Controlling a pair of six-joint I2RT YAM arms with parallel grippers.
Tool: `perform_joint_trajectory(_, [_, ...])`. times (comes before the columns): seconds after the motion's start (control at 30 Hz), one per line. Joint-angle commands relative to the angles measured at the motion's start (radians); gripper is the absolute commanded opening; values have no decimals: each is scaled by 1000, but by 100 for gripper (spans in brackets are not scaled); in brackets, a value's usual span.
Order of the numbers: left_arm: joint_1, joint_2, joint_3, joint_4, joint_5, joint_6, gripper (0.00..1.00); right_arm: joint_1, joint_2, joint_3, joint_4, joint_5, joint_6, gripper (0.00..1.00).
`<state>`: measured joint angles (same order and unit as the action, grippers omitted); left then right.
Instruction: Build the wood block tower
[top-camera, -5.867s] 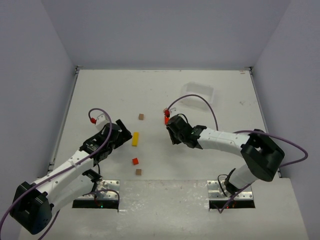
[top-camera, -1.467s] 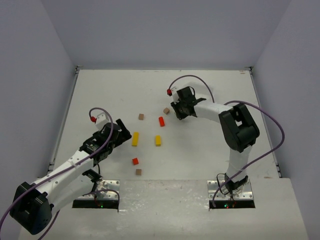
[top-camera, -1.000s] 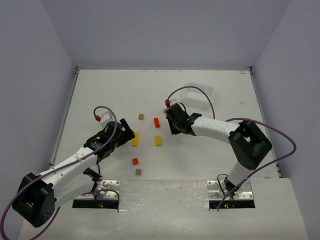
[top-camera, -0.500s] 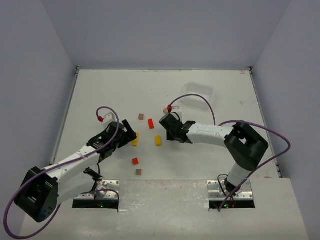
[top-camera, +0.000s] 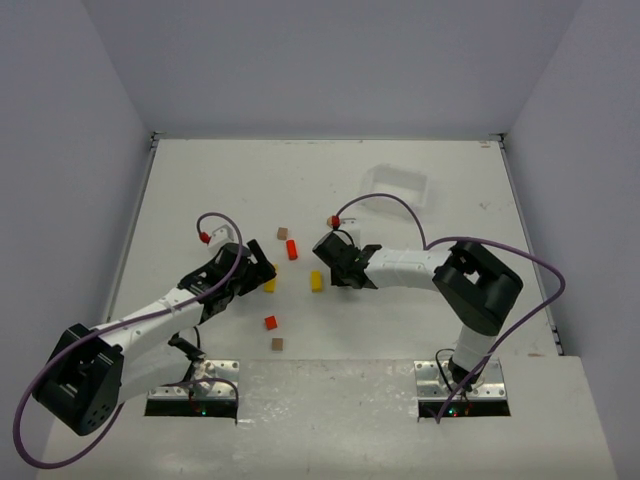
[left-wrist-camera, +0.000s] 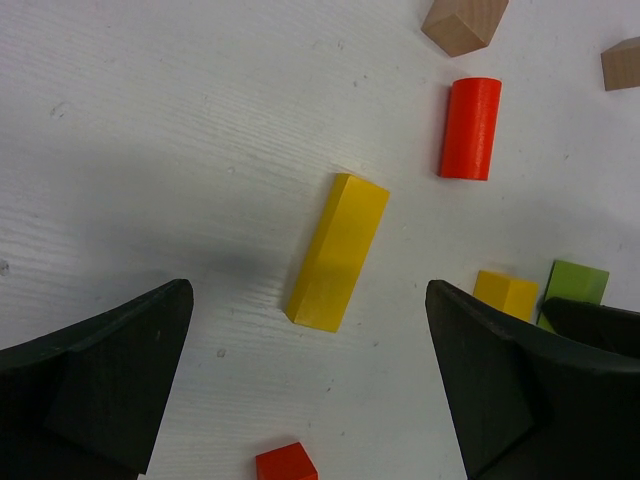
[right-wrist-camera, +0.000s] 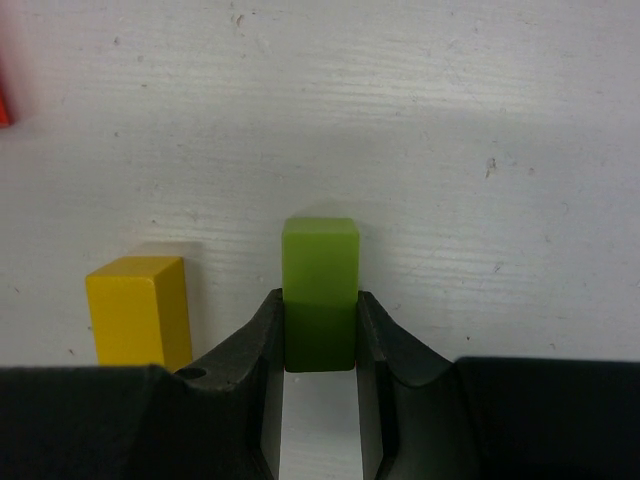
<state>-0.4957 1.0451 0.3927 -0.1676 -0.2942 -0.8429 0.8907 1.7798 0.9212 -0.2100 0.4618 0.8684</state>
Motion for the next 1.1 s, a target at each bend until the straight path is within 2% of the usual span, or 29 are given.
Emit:
perform_joint_trajectory(0.0, [5, 3, 3, 48, 3, 1, 100, 13, 20, 26, 2, 0, 31, 18])
perform_joint_trajectory(0.7, [5, 14, 8, 46, 6, 5, 100, 34, 24, 34, -75, 22, 77, 23])
perform_joint_trajectory(1.07, [5, 13, 14, 50, 14, 10, 100, 44, 27, 38, -94, 40, 83, 30])
